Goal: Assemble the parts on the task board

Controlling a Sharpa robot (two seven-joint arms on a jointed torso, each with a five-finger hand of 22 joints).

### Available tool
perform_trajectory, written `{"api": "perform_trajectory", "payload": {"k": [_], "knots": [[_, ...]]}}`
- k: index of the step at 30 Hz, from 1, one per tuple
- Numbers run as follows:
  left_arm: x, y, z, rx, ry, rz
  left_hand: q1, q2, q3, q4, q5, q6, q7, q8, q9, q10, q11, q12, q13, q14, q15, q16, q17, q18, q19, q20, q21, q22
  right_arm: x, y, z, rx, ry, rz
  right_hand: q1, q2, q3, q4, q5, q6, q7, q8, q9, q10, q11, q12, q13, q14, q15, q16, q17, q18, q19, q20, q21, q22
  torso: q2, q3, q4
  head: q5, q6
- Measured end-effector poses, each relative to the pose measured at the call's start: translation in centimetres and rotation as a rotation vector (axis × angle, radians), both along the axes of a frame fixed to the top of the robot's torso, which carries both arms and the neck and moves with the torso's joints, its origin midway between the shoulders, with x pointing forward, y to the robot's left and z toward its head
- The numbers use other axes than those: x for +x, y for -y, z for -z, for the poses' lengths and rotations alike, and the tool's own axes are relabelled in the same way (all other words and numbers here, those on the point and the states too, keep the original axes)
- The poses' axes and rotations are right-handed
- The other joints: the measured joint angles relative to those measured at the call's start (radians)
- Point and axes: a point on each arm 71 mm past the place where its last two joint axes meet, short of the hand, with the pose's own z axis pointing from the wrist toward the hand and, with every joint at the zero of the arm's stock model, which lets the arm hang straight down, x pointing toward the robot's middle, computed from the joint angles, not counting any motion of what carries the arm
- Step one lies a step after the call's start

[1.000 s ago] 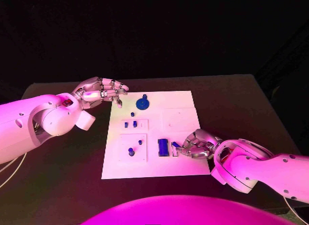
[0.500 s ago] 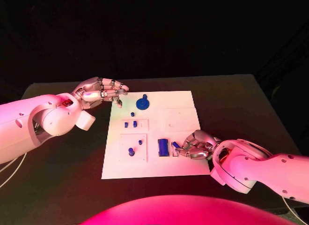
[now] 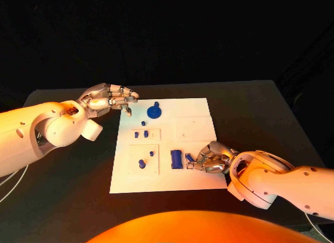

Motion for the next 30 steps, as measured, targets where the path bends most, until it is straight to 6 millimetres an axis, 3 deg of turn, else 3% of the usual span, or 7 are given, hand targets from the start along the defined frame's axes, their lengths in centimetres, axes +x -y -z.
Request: {"api": "perform_trajectory", "payload": {"k": [30], "knots": [[-0.02, -0.16, 0.01, 0.003, -0.002, -0.003, 0.000, 0.000, 0.006, 0.000, 0.000, 0.004, 0.004, 0.000, 0.000, 0.000, 0.000, 0.000, -0.001, 0.000, 0.000, 0.000, -0.001, 0.000, 0.000, 0.000, 0.000, 0.001, -0.14, -0.31, -0.19, 0.021, 0.010, -0.019, -0.006, -0.006, -0.027, 0.017, -0.013, 0.003, 0.003, 0.000, -0.005, 0.000, 0.000, 0.000, 0.000, 0.000, 0.000, 0.000, 0.000, 0.000, 0.000, 0.000, 0.000, 0.001, 0.000, 0.0004, 0.0004, -0.002, -0.001]]}}
